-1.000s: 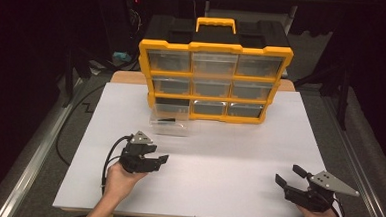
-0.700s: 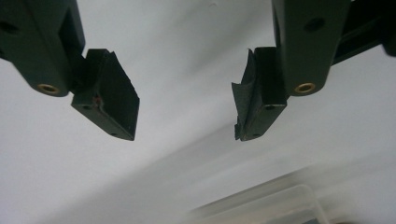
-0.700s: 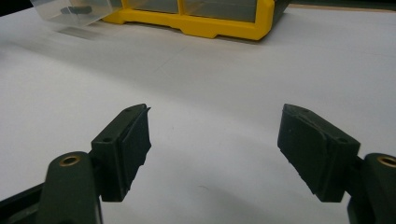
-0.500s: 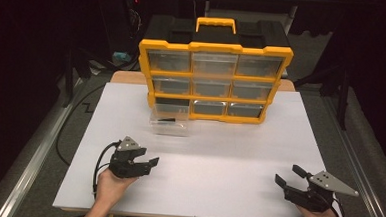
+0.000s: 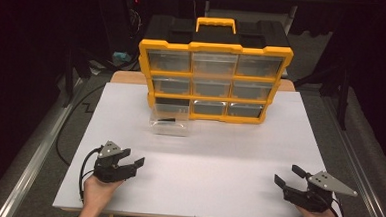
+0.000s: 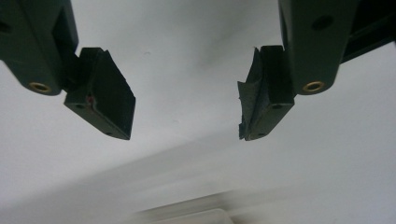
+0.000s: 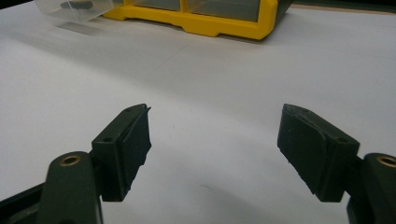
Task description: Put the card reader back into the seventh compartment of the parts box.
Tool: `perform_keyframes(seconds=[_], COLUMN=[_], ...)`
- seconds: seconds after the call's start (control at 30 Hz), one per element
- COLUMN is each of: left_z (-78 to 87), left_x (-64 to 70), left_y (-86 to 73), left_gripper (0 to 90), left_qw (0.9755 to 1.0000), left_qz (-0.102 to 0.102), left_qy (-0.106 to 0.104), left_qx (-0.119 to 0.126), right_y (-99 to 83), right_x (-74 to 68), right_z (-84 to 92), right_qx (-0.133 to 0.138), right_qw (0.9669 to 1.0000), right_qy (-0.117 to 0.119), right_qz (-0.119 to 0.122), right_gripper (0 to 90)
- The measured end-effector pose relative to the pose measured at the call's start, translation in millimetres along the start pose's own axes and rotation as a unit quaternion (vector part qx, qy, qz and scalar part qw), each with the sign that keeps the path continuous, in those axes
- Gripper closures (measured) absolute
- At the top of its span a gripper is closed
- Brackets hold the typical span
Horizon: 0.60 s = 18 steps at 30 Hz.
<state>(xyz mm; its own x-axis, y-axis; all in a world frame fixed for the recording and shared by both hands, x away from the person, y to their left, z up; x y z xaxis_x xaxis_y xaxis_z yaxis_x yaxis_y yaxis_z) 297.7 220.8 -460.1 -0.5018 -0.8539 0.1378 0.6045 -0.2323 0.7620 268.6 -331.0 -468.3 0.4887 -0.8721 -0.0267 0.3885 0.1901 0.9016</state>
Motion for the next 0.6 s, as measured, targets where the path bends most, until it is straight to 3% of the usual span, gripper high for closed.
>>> perform_keyframes(seconds=[0.3,0.6], left_z=[8.3,18.1], left_x=[-14.1,-20.0], left_y=[-15.8,-28.3], left_gripper=[34.2,33.7], left_qw=[0.9993,0.9977], left_qz=[0.018,0.035], left_qy=[0.023,0.037], left_qx=[0.025,0.045], right_y=[-0.1,-0.1], right_x=[0.1,0.0], right_z=[0.4,0.4], right_qx=[0.001,0.002], right_qw=[1.0000,1.0000], right_qy=[-0.001,0.001], right_qz=[0.001,0.003], right_gripper=[25.8,25.8])
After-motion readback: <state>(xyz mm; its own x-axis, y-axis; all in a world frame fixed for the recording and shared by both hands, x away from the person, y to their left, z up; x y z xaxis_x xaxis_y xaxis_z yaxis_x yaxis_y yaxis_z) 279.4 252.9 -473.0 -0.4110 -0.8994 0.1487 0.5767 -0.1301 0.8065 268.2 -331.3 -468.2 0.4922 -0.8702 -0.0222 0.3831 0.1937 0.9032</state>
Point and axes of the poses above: each handheld gripper's, and its own axes: z roughly backward along the jaws, y roughly out of its top, x roughly to its right, the point moved 1 cm from there along -z, roughly forward along the jaws
